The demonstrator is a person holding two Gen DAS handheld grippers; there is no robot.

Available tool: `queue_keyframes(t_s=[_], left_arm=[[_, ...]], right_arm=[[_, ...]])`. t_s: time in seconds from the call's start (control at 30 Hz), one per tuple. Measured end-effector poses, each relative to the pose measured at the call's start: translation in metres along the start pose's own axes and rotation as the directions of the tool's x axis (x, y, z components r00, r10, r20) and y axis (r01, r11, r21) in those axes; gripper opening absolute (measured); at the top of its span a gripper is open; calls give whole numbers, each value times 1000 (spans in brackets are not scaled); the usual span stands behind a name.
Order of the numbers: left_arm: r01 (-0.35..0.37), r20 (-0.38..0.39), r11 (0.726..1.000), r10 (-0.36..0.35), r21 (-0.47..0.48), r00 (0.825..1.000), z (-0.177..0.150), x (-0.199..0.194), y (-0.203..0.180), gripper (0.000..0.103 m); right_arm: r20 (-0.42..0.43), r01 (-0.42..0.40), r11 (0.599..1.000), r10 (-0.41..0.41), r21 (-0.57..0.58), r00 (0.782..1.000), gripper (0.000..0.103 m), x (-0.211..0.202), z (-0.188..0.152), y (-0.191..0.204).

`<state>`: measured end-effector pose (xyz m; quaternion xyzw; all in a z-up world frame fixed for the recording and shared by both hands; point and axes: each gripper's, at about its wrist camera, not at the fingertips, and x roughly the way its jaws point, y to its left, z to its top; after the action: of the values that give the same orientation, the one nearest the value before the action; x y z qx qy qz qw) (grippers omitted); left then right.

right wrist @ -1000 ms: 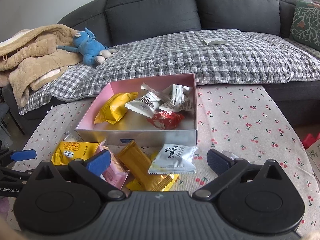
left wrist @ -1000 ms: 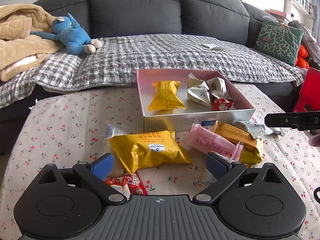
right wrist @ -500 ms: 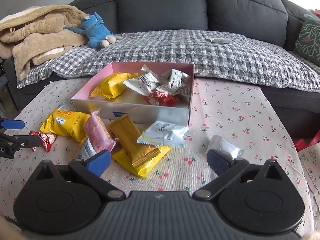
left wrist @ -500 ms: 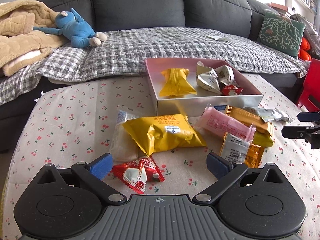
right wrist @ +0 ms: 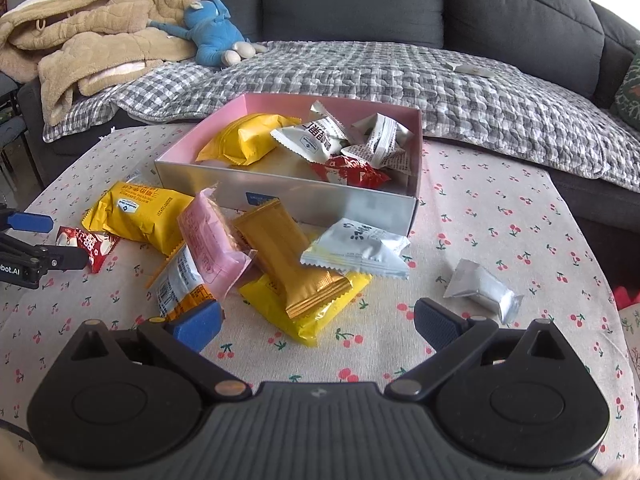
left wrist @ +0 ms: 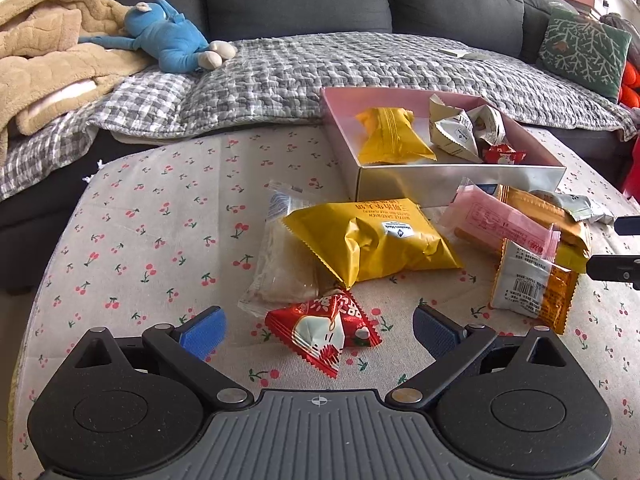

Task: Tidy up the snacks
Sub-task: 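Grasp the red candy pack with the left gripper while the right grasps the orange bar, then carry the red pack and orange bar into the pink box with both grippers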

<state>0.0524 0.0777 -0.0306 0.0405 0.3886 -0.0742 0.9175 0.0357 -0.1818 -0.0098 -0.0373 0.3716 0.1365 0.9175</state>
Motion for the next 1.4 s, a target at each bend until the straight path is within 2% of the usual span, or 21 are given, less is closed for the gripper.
queue_keyframes(t_s=[0.13, 0.23, 0.3, 0.33, 0.47, 0.5, 0.57, 0.67, 0.7, 0.77, 0.97, 1.1, 1.27, 1.33, 1.4], left_arm=[[27, 1, 1000, -27, 9, 1000, 2, 5, -2, 98], [42, -9, 999, -42, 12, 999, 4, 9, -4, 91], [53, -18, 998, -53, 12, 998, 4, 10, -5, 83], [57, -23, 998, -56, 13, 998, 5, 11, -5, 80], [60, -46, 998, -59, 16, 997, 5, 17, -5, 57], [62, -54, 998, -61, 14, 997, 5, 18, -5, 51], [68, -63, 998, -67, 16, 996, 5, 20, -6, 47], [81, -78, 996, -79, 30, 994, 5, 19, -10, 35], [86, -84, 996, -83, 30, 993, 5, 19, -11, 35], [89, -95, 995, -85, 39, 992, 4, 17, -16, 35], [131, -112, 991, -127, 30, 986, -2, 7, -30, 34], [151, -118, 987, -143, 58, 983, -8, 1, -41, 34], [191, -138, 976, -176, 104, 975, -16, -6, -56, 34], [196, -151, 972, -176, 132, 973, -18, -9, -62, 34], [191, -175, 970, -163, 154, 971, -19, -11, -69, 36]], right_arm=[[5, -45, 999, 45, -32, 999, 93, 7, 5, 2], [-1, -70, 996, 70, -47, 998, 79, 15, 8, 2], [-5, -88, 995, 87, -50, 996, 71, 20, 10, 1], [-4, -94, 994, 94, -50, 996, 70, 21, 11, 0], [6, -96, 994, 97, -60, 995, 69, 25, 15, 1], [7, -93, 994, 94, -59, 996, 65, 25, 16, 2], [7, -86, 994, 87, -68, 996, 57, 24, 15, 3], [14, -69, 994, 70, -89, 997, 40, 21, 14, 4], [12, -67, 994, 69, -88, 998, 34, 20, 14, 3], [5, -78, 994, 78, -72, 997, 29, 17, 15, 1], [-45, -107, 992, 104, -61, 994, 28, 7, 9, 5], [-117, -98, 994, 90, -58, 989, 28, -5, 2, 11], [-252, -84, 996, 80, -3, 964, 28, -13, -9, 11], [-276, -102, 994, 105, 27, 955, 28, -13, -13, 9], [-277, -99, 995, 101, 22, 956, 29, -13, -15, 10]])
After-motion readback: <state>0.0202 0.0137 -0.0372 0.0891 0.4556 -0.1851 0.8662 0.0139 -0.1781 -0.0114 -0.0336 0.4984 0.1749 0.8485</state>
